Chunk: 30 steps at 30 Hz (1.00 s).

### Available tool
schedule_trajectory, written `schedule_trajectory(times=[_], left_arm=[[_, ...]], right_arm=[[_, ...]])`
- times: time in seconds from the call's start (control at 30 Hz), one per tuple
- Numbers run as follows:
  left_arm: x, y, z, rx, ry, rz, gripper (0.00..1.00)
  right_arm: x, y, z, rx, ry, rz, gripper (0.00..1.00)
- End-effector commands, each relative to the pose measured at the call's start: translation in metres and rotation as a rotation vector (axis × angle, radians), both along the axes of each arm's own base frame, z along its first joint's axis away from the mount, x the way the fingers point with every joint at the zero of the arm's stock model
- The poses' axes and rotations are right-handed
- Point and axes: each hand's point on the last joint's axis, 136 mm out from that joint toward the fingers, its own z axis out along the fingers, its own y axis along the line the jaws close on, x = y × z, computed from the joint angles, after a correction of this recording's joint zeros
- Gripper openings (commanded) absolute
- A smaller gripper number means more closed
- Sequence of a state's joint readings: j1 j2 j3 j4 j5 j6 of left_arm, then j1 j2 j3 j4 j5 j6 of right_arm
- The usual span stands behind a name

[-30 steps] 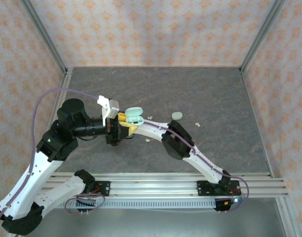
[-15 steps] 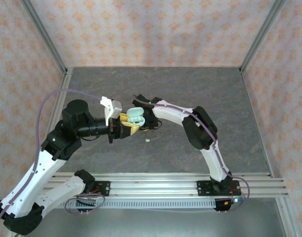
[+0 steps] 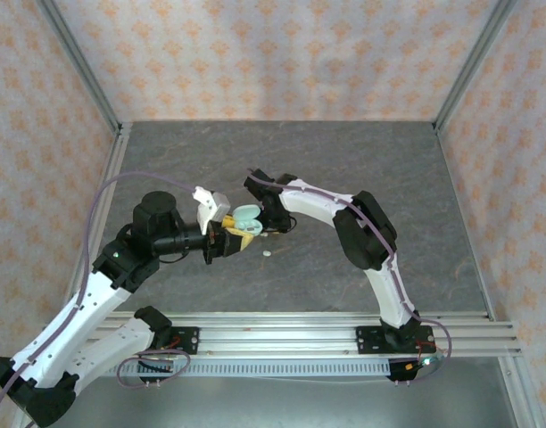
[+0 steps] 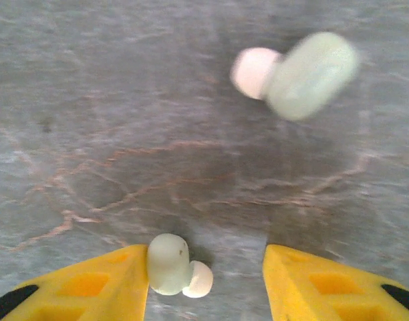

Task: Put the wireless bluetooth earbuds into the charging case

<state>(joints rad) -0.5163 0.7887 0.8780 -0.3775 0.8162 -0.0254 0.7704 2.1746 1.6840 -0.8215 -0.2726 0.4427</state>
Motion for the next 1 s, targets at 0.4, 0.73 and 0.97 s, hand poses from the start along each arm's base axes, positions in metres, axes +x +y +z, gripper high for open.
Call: schedule_trajectory(times=[0.4,0.73,0.97], left_arm=[[0.011,0.011,-0.005,-0.029,-0.128,0.095,0.0],[0.012,0.015,-0.017,0.016,-0.12,0.11,0.0],[0.012,0.016,-0.019,0.027,-0.116,0.112,0.0]], right_arm=[[0.008,-0.032,0.049,-0.15,-0.044,0.077,0.44],[0.005,-0.028,0.035,-0.211,-0.009,0.125,0.41],[0.005,-0.033,0.029,-0.234,0.004,0.065,0.37]])
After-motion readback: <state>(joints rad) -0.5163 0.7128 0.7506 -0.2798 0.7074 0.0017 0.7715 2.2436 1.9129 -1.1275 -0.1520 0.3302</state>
